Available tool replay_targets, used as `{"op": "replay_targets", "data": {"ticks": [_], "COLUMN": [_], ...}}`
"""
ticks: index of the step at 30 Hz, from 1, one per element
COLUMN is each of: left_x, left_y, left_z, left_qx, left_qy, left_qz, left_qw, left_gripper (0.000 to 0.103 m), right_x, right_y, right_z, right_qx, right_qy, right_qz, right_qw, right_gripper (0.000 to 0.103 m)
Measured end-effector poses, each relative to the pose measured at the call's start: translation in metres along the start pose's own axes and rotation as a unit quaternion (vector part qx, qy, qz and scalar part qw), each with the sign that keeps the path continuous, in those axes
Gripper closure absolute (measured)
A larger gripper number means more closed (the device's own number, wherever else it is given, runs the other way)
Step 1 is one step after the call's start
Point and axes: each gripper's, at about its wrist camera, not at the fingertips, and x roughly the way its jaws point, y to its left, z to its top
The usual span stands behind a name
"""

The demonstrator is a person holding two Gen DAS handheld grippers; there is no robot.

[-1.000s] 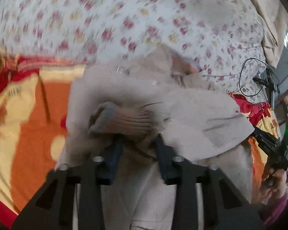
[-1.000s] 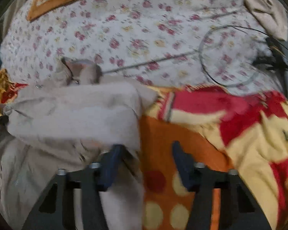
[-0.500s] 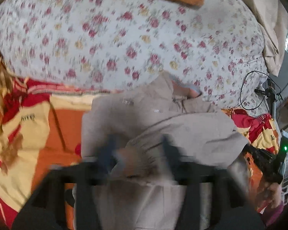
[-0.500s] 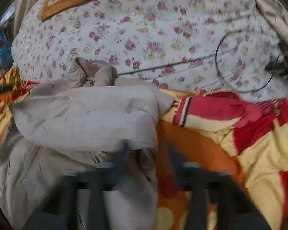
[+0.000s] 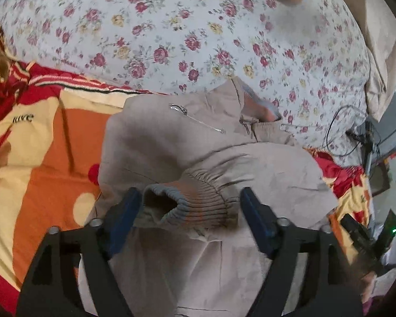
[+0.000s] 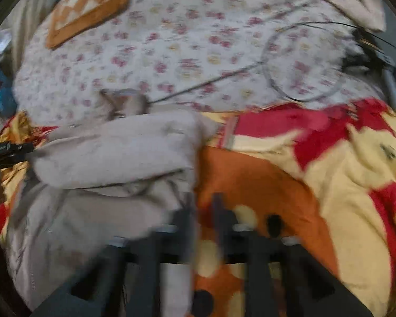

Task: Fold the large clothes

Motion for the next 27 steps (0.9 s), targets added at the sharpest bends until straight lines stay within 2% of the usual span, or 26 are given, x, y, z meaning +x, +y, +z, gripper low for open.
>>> {"op": "replay_targets", "data": {"ticks": [1,3,4,5,6,8,10,14,16,17,18,19,20,23,26,27], "left_x": [-0.002,-0.002,-0.001,0.001,0.002,0.003,0.006,0.017,0.011,0.007,0.004,0.002,0.003,0.013,0.035,0.042], "left_y": [0.002,0.002,0.002,0.001,0.001,0.003,0.005,0.007,0.003,0.001,-0.001,-0.003,-0.004,-0.011,-0.025,-0.027], "left_z": [0.0,-0.001,-0.001,-0.002,-0.003,-0.005,-0.004,-0.005,-0.006,-0.006,-0.005,-0.004,-0.002,-0.001,-0.011,-0.012], "left_qx": [-0.004,-0.001,0.003,0.008,0.01,0.014,0.015,-0.005,0.005,0.011,0.017,0.02,0.02,0.021,0.048,0.05], "left_qy": [-0.003,-0.003,-0.001,0.002,0.006,0.007,0.006,0.029,0.024,0.02,0.014,0.011,0.011,0.025,0.049,0.054], "left_qz": [-0.004,0.005,0.012,0.019,0.021,0.016,0.019,0.005,-0.004,-0.003,-0.004,-0.007,-0.007,-0.009,0.009,0.018], "left_qw": [1.0,1.0,0.9999,0.9998,0.9997,0.9997,0.9997,0.9996,0.9997,0.9997,0.9997,0.9997,0.9997,0.9994,0.9976,0.9972], "left_gripper": [0.019,0.019,0.019,0.019,0.019,0.019,0.019,0.019,0.019,0.019,0.019,0.018,0.016,0.016,0.016,0.025], "right_x": [0.005,0.027,0.037,0.047,0.049,0.033,0.017,0.038,0.034,0.025,0.012,-0.001,-0.012,-0.017,0.004,0.02], "right_y": [0.009,0.022,0.023,0.024,0.022,0.017,0.013,0.006,0.004,-0.001,-0.009,-0.017,-0.023,-0.017,0.008,0.02], "right_z": [0.005,0.015,0.018,0.023,0.026,0.025,0.013,-0.022,-0.028,-0.026,-0.021,-0.015,-0.009,0.013,0.033,0.039], "right_qx": [-0.012,-0.034,-0.033,-0.025,-0.008,0.003,-0.005,-0.018,-0.022,-0.013,0.004,0.024,0.04,0.052,0.046,0.035], "right_qy": [-0.01,0.002,0.013,0.024,0.022,-0.001,-0.004,0.073,0.085,0.072,0.053,0.031,0.009,-0.011,-0.017,-0.012], "right_qz": [-0.007,-0.03,-0.031,-0.027,-0.028,-0.021,-0.039,-0.048,-0.049,-0.046,-0.043,-0.044,-0.049,-0.027,0.007,0.012], "right_qw": [1.0,0.999,0.999,0.999,0.999,1.0,0.999,0.996,0.995,0.996,0.998,0.998,0.998,0.998,0.999,0.999], "right_gripper": [0.04,0.049,0.063,0.099,0.101,0.102,0.102,0.102,0.099,0.091,0.072,0.061,0.056,0.056,0.057,0.058]}}
